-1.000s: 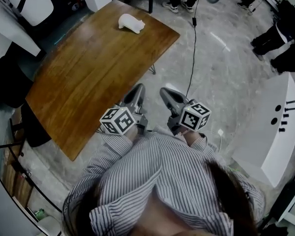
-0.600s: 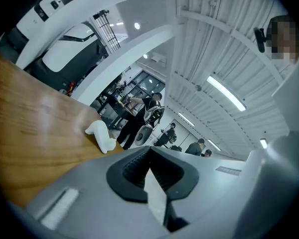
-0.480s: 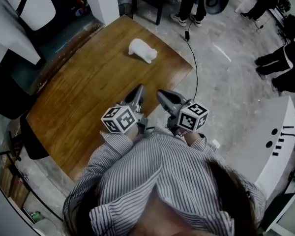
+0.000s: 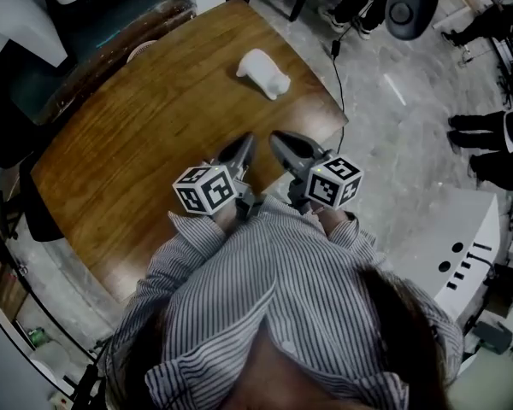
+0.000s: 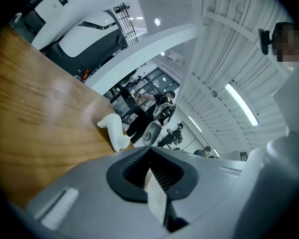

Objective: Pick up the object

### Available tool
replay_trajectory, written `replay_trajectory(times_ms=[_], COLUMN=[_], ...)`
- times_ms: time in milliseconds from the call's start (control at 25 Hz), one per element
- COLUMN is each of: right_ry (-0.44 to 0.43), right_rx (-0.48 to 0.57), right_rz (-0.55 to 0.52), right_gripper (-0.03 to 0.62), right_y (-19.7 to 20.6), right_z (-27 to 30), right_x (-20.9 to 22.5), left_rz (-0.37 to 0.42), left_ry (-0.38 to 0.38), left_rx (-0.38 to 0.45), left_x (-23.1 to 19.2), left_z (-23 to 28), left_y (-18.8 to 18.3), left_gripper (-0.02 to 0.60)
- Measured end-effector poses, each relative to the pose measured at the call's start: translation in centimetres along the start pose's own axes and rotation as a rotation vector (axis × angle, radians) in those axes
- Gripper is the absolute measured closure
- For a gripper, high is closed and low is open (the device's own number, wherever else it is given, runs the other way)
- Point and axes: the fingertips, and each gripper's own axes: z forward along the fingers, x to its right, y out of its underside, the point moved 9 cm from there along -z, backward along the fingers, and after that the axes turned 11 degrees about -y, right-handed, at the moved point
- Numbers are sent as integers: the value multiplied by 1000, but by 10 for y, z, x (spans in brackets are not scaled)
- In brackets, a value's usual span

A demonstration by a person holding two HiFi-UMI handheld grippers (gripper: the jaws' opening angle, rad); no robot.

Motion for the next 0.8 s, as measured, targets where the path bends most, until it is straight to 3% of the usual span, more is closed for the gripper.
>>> replay_trajectory(times_ms=[200,560,800], right_ry=[-28,8,52], right_rx=[-70,-262,-386], right_rz=[-9,-167,-291], right_gripper=[553,480,394], right_y=[-15,-46,-69], right_z=[19,67,97], right_x=[26,92,133], left_rz=[-29,-69,-123], left_ry=[-62,-105,-132], left_rx=[25,6,19], left_x=[-12,-27,-42], left_z=[11,52,74], left_y=[-4,-2,-6], left_gripper=[580,580,580])
